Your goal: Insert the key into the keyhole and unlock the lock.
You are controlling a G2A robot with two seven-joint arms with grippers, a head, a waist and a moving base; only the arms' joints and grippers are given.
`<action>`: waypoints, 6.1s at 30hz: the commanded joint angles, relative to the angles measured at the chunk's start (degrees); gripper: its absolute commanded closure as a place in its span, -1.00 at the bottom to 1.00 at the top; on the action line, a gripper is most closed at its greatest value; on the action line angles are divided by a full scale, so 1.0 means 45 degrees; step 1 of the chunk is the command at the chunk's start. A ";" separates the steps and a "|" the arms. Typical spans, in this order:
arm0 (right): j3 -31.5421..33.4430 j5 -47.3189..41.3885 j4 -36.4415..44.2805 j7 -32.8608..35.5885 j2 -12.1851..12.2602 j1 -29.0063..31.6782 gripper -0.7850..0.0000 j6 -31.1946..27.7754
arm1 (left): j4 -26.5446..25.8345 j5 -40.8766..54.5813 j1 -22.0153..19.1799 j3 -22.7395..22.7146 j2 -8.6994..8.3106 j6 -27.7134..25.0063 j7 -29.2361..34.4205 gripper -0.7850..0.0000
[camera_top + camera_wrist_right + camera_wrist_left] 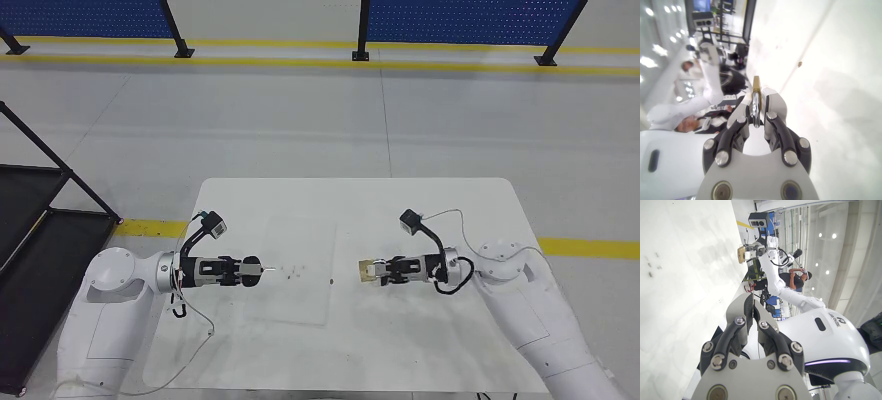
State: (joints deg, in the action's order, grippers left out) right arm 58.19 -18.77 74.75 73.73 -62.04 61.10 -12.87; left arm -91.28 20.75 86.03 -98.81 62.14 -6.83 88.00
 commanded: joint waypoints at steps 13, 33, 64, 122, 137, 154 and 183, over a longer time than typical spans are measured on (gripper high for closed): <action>-0.0041 -0.0310 -0.0157 0.0139 -0.0019 -0.0021 1.00 -0.0049 | 0.0000 0.0000 0.0000 0.0000 0.0000 0.0000 0.0000 1.00; -0.0470 -0.2325 0.0292 -0.2246 -0.0426 0.1067 1.00 -0.1970 | 0.0000 0.0000 0.0000 0.0000 0.0000 0.0000 0.0000 1.00; -0.0522 -0.2403 0.0503 -0.2269 -0.0447 0.1197 1.00 -0.2020 | 0.0036 0.0141 -0.1338 0.3940 0.0196 -0.1059 -0.2088 1.00; -0.0522 -0.2403 0.0503 -0.2269 -0.0447 0.1197 1.00 -0.2020 | 0.1184 -0.0389 -0.2868 0.6358 0.0090 -0.1277 -0.4392 1.00; -0.0522 -0.2403 0.0503 -0.2269 -0.0447 0.1197 1.00 -0.2020 | 0.0256 0.0028 -0.1730 0.4926 -0.0358 -0.0850 -0.3604 1.00; -0.0522 -0.2403 0.0503 -0.2269 -0.0447 0.1197 1.00 -0.2020 | -0.0065 -0.6804 -0.1275 0.4424 -0.0430 -0.5200 -0.8843 1.00; -0.0522 -0.2403 0.0503 -0.2269 -0.0447 0.1197 1.00 -0.2020 | -0.0245 -2.5868 -0.0555 0.5218 -0.0576 -0.6741 -2.3909 1.00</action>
State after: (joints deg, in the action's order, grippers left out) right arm 55.84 -29.59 77.01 63.52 -64.04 66.49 -21.96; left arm -92.39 -95.65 83.53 -75.33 59.55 -37.17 -19.58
